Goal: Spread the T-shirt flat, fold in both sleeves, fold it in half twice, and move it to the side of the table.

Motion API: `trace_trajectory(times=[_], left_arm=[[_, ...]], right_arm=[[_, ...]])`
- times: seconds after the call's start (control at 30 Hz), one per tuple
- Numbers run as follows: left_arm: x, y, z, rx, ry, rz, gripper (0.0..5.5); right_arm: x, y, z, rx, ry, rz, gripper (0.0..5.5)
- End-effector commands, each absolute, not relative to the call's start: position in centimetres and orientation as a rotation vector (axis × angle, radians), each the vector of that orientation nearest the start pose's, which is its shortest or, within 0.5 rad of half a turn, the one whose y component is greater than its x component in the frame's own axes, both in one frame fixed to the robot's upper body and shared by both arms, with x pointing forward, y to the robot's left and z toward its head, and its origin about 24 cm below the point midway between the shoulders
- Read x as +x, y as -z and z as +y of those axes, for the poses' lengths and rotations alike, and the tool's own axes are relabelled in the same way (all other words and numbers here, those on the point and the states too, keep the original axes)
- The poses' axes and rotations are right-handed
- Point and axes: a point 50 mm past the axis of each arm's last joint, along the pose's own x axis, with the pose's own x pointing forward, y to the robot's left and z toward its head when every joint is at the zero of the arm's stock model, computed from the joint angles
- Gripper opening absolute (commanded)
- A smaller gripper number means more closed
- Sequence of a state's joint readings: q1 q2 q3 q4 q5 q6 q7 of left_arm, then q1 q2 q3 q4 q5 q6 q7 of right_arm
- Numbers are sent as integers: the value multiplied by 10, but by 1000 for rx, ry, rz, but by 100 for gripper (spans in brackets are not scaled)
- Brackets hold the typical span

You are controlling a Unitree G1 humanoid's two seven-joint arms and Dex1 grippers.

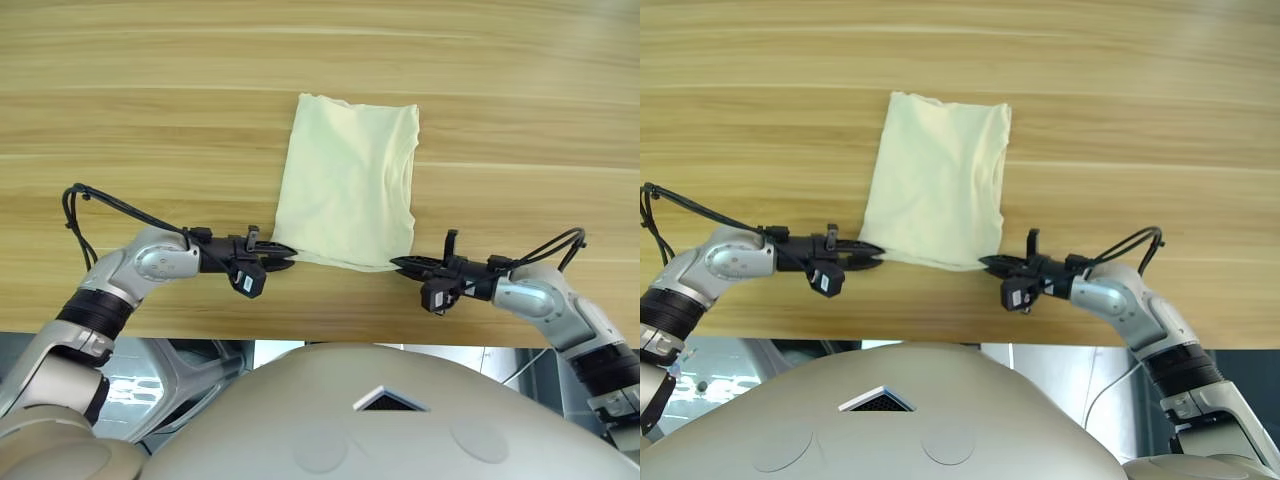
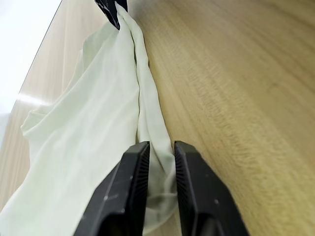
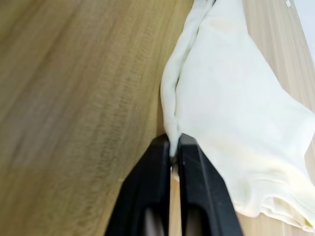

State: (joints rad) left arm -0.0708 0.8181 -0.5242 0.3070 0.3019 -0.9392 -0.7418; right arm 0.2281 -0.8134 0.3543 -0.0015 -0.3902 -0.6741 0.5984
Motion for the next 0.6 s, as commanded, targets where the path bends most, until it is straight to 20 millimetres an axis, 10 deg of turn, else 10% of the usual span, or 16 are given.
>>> trace_trajectory(times=[0.03, 0.6], left_arm=[[161, 1, 195, 972, 1664, 65, 123], [170, -9, 220, 1067, 1491, 86, 194]], right_arm=[[144, -6, -189, -1048, -1353, 51, 4], [143, -6, -190, -1045, -1346, 56, 4]])
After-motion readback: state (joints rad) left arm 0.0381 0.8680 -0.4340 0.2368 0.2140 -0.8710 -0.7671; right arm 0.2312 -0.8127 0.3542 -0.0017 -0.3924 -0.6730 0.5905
